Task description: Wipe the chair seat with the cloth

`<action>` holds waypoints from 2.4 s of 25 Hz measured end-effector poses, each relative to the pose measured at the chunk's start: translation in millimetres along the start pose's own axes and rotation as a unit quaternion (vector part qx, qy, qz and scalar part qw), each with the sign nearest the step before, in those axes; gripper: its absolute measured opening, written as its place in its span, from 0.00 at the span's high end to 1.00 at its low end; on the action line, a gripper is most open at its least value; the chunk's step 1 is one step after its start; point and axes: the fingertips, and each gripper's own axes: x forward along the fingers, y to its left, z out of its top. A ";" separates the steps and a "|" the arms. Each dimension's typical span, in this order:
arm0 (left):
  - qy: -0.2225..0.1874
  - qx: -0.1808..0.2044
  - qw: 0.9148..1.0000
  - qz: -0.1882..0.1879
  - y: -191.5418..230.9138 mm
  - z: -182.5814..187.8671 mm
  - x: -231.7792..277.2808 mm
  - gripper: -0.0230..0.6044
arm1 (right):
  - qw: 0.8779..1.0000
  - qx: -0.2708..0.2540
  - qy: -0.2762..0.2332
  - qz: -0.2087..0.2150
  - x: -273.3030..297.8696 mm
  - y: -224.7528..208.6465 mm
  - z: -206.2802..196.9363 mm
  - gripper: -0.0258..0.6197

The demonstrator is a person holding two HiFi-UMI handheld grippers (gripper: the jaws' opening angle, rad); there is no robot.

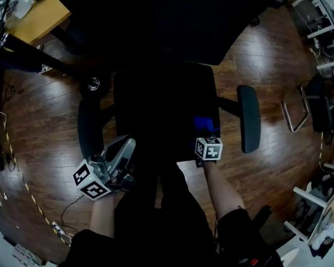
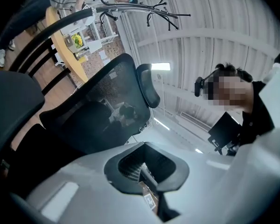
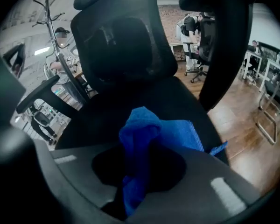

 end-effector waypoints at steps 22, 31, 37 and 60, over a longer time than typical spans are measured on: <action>-0.061 0.016 0.997 0.054 0.7 38.8 -89.8 0.96 | 0.970 -0.123 0.101 0.183 48.2 282.1 -103.3 0.87; 0.006 0.002 1.000 -0.010 -7.5 16.7 -17.5 0.96 | 0.996 -0.035 0.076 0.031 1.0 86.5 -91.0 0.87; 0.056 -0.011 0.997 -0.052 -16.7 -8.8 35.9 0.96 | 0.997 0.017 0.049 -0.052 -51.2 -17.2 -71.9 0.87; 0.027 0.058 0.995 -0.074 -108.0 91.9 31.8 0.96 | 0.890 0.093 -0.303 0.329 -245.0 169.7 206.3 0.87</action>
